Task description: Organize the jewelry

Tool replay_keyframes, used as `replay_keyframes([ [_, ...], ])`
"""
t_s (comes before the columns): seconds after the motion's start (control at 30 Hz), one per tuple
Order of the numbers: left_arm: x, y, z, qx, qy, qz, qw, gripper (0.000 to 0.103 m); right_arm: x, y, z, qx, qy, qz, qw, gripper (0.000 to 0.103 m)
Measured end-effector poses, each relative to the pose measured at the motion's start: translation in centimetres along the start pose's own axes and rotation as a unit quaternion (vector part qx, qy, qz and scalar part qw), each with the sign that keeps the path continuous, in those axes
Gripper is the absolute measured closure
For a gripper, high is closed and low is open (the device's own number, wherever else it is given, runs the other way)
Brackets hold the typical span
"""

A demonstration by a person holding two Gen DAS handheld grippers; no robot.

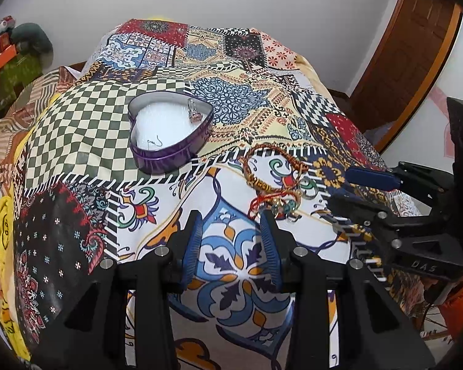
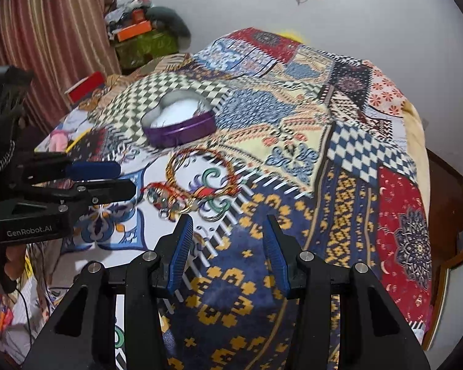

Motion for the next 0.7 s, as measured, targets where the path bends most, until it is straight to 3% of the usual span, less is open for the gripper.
replay_keyframes([
  [0.23,0.1,0.2,0.3,-0.010,0.013,0.006,0.9998,0.067,-1.3,-0.2,-0.6,0.006,-0.018,0.000,1.000,0.061],
  [0.6,-0.6,0.6,1.1,-0.024,0.021,0.002,0.9995,0.075,-2.1,-0.8,-1.2,0.029,-0.021,0.014,0.999,0.083],
  [0.7,-0.8,0.4,1.1,-0.021,0.019,0.003,0.9996,0.078,-2.1,-0.8,-1.1,0.026,-0.023,0.019,0.999,0.083],
])
Point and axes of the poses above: each gripper's, at about its wrist camera, not at the fingertips, and x roughly against the way its jaws point, z to its right, y to its underside, the point moved 6 cm from there along -x, roughly the way its jaws point, and after that the axes turned 13 degrees about x, right-handed, at the moved point
